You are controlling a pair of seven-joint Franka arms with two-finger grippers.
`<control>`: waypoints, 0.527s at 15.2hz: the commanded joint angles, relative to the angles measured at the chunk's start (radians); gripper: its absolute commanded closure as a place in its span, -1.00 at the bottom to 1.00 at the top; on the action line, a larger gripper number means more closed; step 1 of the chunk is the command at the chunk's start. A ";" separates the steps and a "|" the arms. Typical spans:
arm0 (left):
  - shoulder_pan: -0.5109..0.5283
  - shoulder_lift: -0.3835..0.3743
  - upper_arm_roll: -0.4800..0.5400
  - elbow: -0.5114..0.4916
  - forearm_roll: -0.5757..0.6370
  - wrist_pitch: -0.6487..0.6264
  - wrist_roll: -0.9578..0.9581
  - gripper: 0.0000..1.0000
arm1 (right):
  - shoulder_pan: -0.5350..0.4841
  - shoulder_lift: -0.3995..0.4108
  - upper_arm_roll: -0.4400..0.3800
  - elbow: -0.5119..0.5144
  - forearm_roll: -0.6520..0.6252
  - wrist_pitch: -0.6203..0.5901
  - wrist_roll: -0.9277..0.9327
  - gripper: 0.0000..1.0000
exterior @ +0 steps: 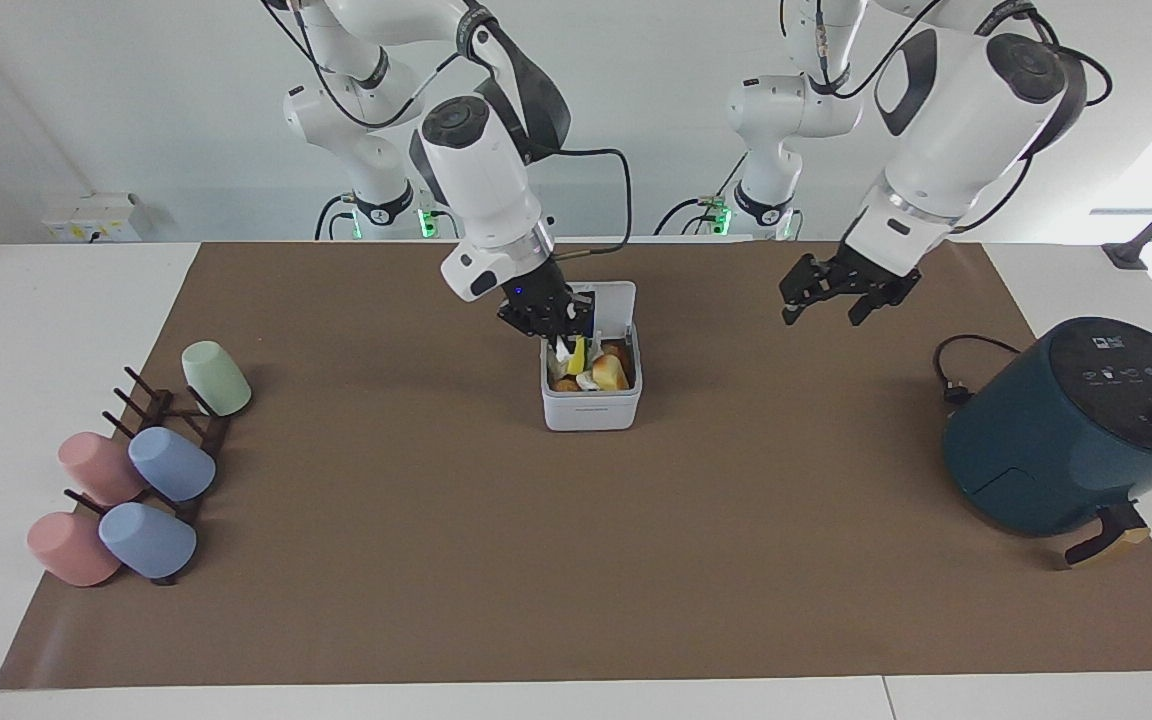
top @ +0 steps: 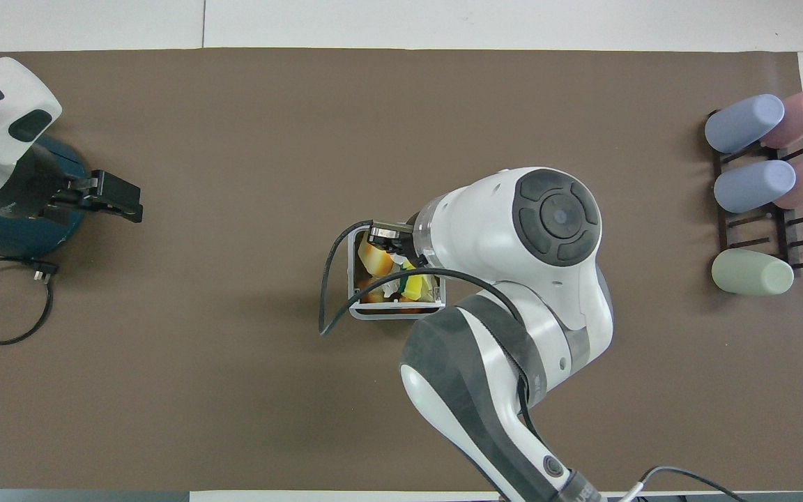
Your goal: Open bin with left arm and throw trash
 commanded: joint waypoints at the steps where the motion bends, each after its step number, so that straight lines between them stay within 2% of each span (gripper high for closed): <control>1: -0.011 -0.004 -0.012 0.056 0.068 -0.101 0.016 -1.00 | 0.009 0.002 0.005 -0.026 0.035 0.039 0.005 1.00; 3: -0.016 -0.035 -0.013 0.047 0.067 -0.118 0.031 -1.00 | 0.021 -0.004 0.009 -0.048 0.050 0.063 0.005 1.00; 5: -0.009 -0.069 -0.013 -0.016 0.065 -0.112 0.047 -1.00 | 0.021 -0.007 0.011 -0.062 0.064 0.077 0.004 1.00; 8: -0.008 -0.096 -0.012 -0.088 0.058 0.005 0.028 -1.00 | 0.035 -0.015 0.011 -0.076 0.070 0.082 0.005 1.00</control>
